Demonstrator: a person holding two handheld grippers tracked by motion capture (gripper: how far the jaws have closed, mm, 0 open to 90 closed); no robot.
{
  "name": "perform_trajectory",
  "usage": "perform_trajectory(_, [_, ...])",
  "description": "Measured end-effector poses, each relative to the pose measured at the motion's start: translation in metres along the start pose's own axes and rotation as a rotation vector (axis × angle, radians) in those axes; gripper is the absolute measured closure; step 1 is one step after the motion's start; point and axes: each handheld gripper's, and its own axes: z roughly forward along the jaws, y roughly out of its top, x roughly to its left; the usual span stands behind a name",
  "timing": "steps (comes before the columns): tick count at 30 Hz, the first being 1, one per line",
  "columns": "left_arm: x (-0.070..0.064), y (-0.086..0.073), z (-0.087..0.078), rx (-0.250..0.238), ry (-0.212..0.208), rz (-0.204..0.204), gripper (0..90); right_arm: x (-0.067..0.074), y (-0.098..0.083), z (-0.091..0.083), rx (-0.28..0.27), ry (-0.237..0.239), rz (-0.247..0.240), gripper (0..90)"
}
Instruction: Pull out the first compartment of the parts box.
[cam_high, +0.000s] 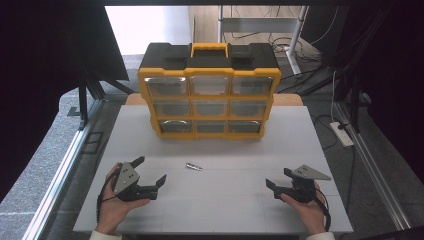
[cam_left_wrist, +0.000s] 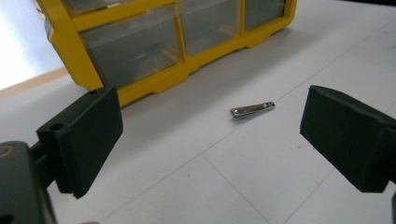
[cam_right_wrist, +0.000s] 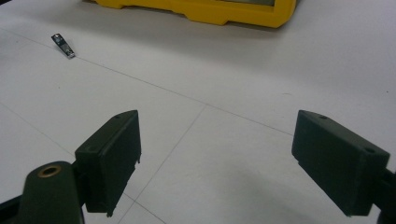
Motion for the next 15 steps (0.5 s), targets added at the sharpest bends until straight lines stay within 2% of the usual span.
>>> perform_trajectory(1, [0.0,0.0,0.0,0.0,0.0,0.0,6.3,0.0,0.0,-0.0001,-0.001,0.001,0.0,15.6])
perform_trajectory(2, [-0.0012,0.0008,0.0009,-0.003,0.008,0.032,6.3,-0.0001,0.0,-0.0001,0.0,0.002,-0.002,15.6])
perform_trajectory(7, [-0.0036,0.0039,0.0025,-0.004,0.003,0.091,7.0,0.0003,-0.0006,-0.0007,0.001,0.003,-0.005,15.6])
perform_trajectory(9, [-0.0039,0.0046,0.0026,-0.007,-0.002,0.093,7.4,0.0006,-0.0011,-0.0015,0.0,0.005,0.003,15.6])
perform_trajectory(10, [-0.0037,0.006,0.0026,-0.012,-0.008,0.103,7.6,0.0013,-0.002,-0.0032,-0.007,0.018,0.025,15.6])
perform_trajectory(15, [-0.0054,0.0083,0.0027,-0.021,-0.015,0.118,8.4,0.0025,-0.0031,-0.0056,-0.009,0.016,0.025,15.6])
